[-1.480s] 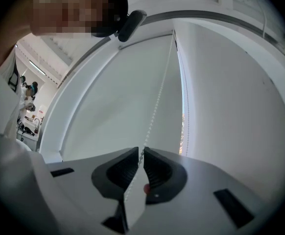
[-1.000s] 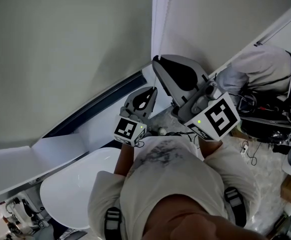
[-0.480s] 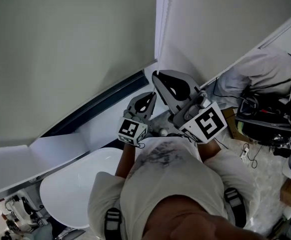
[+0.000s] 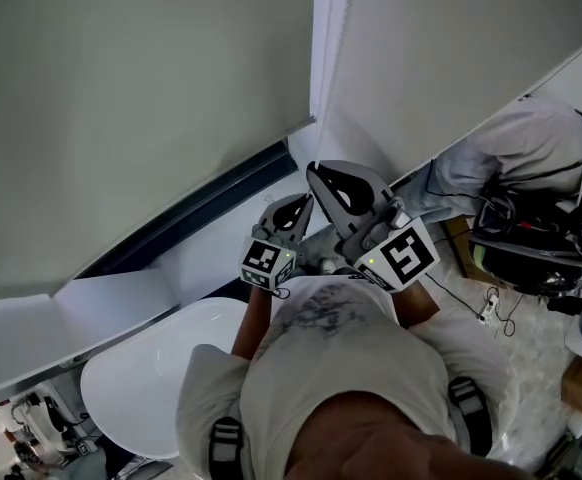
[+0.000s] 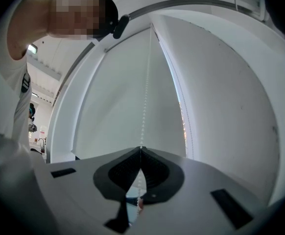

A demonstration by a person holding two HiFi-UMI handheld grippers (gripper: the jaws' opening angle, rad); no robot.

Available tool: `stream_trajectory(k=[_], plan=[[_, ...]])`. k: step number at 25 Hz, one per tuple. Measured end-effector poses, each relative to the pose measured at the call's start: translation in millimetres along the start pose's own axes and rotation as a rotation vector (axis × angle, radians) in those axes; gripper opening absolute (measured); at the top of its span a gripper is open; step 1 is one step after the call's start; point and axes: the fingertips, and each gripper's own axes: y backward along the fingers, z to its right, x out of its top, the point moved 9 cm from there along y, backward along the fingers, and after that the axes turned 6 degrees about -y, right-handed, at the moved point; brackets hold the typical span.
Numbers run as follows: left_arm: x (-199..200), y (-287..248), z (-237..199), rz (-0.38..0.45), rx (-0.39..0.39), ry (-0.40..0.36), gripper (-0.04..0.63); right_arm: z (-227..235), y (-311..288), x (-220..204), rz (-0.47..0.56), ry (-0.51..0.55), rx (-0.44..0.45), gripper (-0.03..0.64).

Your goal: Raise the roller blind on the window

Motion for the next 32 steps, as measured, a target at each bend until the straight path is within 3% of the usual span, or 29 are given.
stream_trajectory(k=[13,22,27,32], plan=[[-46,-6,-1,-0.043,-0.022,0.02,0.008,0,11,-39,-0.067,-0.008,-0.006,0.061],[-77,0,-4,-0.118,-0.021,0.057,0.008,-6,7,-66,-0.11,0.005,-0.006,0.061],[-97,-1,-5,-0.159,-0.015,0.082,0.008,-4,10,-87,-0.185,-0.007,0.002,0.061],[-92,7,-5,-0.162,0.021,0.077,0.009,-5,9,-86,-0.155,0.007,0.013,0.061]])
